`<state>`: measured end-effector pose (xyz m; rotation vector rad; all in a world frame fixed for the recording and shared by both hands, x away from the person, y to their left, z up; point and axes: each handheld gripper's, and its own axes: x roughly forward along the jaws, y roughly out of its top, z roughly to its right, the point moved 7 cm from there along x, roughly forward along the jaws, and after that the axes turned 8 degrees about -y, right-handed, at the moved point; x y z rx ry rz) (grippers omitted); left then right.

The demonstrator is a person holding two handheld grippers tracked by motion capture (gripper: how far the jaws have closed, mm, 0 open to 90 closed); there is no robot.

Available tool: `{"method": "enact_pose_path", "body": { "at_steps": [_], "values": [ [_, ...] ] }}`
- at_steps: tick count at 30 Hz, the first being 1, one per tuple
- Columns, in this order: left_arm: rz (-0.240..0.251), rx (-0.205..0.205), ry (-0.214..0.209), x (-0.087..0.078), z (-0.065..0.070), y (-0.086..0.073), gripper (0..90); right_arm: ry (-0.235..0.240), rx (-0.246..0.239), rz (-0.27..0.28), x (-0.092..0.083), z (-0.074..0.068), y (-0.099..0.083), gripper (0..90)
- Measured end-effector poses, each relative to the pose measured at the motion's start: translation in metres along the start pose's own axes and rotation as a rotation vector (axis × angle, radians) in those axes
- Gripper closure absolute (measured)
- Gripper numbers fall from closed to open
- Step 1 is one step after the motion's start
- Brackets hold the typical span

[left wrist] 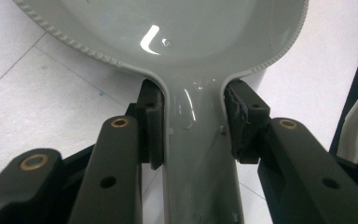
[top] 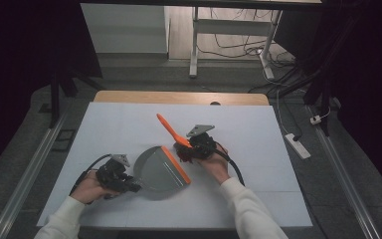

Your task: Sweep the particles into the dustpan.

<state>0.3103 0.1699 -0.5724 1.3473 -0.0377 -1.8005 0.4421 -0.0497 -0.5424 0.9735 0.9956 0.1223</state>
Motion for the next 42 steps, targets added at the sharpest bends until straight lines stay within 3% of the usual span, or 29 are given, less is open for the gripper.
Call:
{"method": "enact_pose_path", "body": {
  "at_steps": [10, 31, 37, 42],
  "values": [
    [-0.004, 0.002, 0.003, 0.000, 0.000, 0.000, 62.1, 0.018, -0.016, 0.001, 0.001, -0.012, 0.003, 70.1],
    [-0.005, -0.002, 0.000, 0.001, 0.001, 0.000, 62.1, 0.041, -0.019, 0.006, 0.001, -0.024, 0.006, 70.0],
    [-0.008, -0.003, 0.000, 0.001, 0.001, 0.000, 62.1, 0.070, -0.017, 0.017, 0.001, -0.033, 0.008, 70.1],
    [-0.008, -0.004, 0.001, 0.002, 0.001, 0.000, 62.1, 0.123, -0.015, 0.041, -0.002, -0.044, 0.013, 70.1]
  ]
}}
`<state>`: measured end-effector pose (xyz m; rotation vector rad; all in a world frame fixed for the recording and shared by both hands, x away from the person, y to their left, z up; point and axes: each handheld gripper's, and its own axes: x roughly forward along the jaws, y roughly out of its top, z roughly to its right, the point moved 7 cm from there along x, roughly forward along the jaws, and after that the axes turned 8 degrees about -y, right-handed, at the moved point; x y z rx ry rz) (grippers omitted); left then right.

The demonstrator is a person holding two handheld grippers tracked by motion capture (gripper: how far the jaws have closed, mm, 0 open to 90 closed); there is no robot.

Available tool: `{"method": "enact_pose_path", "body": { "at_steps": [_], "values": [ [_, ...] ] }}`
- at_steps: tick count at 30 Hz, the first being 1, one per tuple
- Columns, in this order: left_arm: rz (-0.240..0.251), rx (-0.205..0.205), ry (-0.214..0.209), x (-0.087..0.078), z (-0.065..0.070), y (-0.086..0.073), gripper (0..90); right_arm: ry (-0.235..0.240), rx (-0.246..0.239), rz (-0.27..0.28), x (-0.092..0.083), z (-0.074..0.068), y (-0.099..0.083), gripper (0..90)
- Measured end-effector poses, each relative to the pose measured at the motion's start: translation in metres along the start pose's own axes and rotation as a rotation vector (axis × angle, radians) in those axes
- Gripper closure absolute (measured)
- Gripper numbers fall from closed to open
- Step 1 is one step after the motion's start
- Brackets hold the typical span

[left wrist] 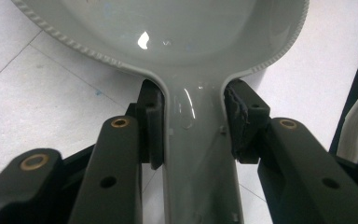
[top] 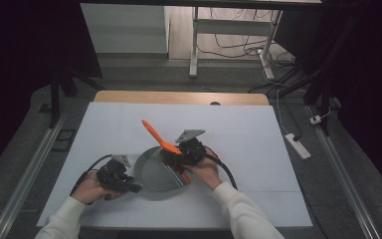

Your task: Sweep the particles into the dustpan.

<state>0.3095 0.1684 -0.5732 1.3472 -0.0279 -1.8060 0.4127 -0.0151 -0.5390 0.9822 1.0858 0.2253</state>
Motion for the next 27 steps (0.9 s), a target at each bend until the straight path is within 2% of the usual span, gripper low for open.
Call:
{"method": "enact_pose_path", "body": {
  "at_steps": [2, 5, 8, 15, 17, 20, 23, 27],
  "values": [
    [-0.001, 0.001, 0.002, 0.000, 0.000, 0.000, 62.1, 0.014, -0.026, 0.006, 0.000, -0.007, 0.003, 70.1],
    [-0.001, -0.001, 0.000, 0.001, 0.000, 0.000, 62.1, 0.030, -0.025, 0.015, -0.001, -0.010, 0.004, 70.0],
    [-0.002, -0.001, 0.001, 0.001, 0.000, 0.000, 62.1, 0.018, -0.029, 0.026, -0.004, -0.009, 0.006, 70.1],
    [-0.004, 0.000, 0.001, 0.001, 0.000, -0.001, 62.2, -0.032, 0.008, 0.057, -0.016, 0.010, 0.009, 70.1],
    [-0.005, 0.000, 0.000, 0.001, 0.000, -0.001, 62.1, -0.055, 0.026, 0.064, -0.020, 0.020, 0.009, 70.1],
    [-0.006, 0.000, 0.000, 0.002, 0.000, -0.001, 62.1, -0.076, 0.037, 0.057, -0.022, 0.027, 0.007, 70.1],
    [-0.006, -0.002, -0.001, 0.002, 0.000, -0.001, 62.1, -0.110, 0.063, 0.040, -0.022, 0.040, 0.001, 70.1],
    [-0.007, -0.002, -0.001, 0.002, 0.000, -0.001, 62.1, -0.126, 0.082, 0.025, -0.021, 0.048, -0.005, 70.1]
  ]
}}
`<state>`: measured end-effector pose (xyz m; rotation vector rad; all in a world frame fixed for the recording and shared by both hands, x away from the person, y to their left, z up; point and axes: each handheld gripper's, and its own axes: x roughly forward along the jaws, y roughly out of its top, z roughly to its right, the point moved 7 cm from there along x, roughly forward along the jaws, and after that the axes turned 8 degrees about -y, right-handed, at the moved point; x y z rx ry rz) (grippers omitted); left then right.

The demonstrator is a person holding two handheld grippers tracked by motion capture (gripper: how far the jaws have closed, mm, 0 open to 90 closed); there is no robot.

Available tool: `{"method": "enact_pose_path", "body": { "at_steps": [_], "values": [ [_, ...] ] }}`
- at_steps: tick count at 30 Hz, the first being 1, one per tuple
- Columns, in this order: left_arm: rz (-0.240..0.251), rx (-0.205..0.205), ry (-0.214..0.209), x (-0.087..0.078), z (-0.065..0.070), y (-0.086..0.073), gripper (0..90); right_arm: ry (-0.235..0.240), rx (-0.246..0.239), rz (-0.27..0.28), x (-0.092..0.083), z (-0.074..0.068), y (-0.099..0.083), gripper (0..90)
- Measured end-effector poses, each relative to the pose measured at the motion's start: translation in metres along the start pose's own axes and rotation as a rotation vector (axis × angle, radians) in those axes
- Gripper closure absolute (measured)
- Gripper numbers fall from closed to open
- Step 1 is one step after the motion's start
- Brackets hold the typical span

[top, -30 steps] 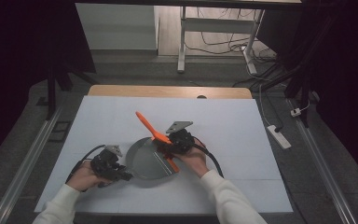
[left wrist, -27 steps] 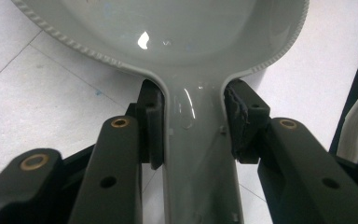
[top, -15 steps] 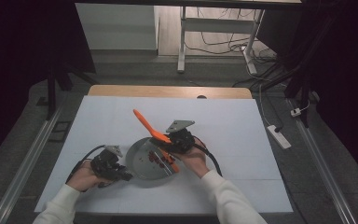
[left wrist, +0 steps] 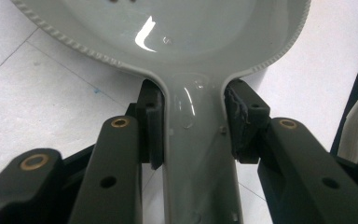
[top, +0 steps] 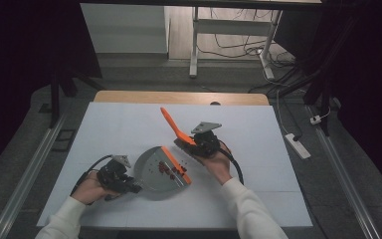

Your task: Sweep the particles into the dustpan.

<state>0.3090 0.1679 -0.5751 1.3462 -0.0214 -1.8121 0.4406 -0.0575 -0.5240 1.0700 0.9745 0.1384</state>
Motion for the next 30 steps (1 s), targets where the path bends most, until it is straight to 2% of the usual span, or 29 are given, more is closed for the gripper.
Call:
{"method": "enact_pose_path", "body": {
  "at_steps": [7, 16, 30],
  "values": [
    [0.001, 0.000, 0.000, 0.000, 0.000, 0.000, 62.1, -0.025, 0.014, -0.036, 0.007, 0.010, -0.011, 70.1],
    [0.001, -0.001, 0.001, 0.000, 0.000, 0.000, 62.1, -0.025, 0.011, -0.053, 0.009, 0.009, -0.015, 70.1],
    [0.002, -0.002, 0.000, 0.000, 0.001, 0.000, 62.2, 0.003, -0.030, -0.059, 0.008, -0.010, -0.015, 70.0]
  ]
}}
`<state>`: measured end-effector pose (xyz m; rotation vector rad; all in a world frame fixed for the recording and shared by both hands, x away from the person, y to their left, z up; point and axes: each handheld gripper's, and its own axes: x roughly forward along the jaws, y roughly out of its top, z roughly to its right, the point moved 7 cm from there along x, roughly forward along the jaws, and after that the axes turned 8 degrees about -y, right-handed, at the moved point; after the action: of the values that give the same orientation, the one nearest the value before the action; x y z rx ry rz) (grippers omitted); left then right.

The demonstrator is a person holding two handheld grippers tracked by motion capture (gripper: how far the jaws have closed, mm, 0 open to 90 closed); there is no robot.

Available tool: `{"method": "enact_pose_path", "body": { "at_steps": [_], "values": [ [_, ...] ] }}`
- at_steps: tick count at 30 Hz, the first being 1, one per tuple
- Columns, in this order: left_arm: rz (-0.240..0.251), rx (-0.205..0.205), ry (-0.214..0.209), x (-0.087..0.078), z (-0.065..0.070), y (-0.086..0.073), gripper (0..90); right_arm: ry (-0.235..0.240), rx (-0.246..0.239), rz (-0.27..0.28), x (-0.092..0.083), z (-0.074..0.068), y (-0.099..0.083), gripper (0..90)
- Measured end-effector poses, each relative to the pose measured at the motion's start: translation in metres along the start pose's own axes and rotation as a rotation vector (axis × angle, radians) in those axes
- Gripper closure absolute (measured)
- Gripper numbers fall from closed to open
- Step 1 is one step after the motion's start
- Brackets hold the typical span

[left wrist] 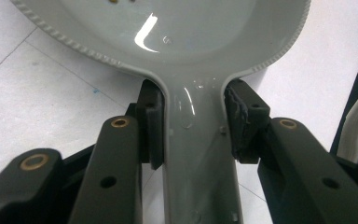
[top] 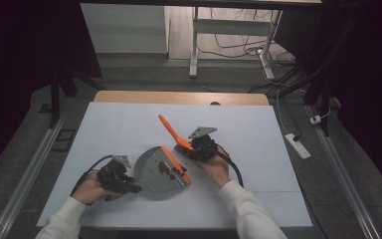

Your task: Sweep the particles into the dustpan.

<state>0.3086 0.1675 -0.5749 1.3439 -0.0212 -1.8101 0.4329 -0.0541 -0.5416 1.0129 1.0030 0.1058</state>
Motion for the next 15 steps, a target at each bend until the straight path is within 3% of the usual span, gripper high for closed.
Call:
{"method": "enact_pose_path", "body": {
  "at_steps": [15],
  "values": [
    [-0.003, 0.001, 0.001, 0.000, 0.000, 0.000, 62.1, 0.030, -0.023, 0.005, -0.003, -0.016, -0.001, 70.1]
  ]
}}
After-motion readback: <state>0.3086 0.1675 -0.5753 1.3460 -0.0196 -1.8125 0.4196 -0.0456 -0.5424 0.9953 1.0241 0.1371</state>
